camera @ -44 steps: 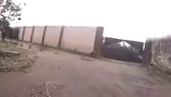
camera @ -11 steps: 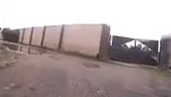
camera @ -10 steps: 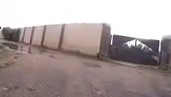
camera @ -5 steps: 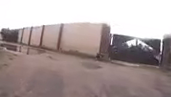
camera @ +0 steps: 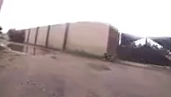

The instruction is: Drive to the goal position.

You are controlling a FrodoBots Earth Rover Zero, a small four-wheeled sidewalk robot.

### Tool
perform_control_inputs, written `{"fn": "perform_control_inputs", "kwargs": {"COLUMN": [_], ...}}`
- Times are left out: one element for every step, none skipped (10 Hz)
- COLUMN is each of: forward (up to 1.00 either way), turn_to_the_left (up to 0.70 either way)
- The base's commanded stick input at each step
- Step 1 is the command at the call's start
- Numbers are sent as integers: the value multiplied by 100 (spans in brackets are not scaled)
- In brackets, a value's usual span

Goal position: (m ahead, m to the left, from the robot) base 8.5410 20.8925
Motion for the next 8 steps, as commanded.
{"fn": "perform_control_inputs", "kwargs": {"forward": [70,70,70,70,70,70,70,70], "turn_to_the_left": [1,1,16,36,36,18,1,1]}}
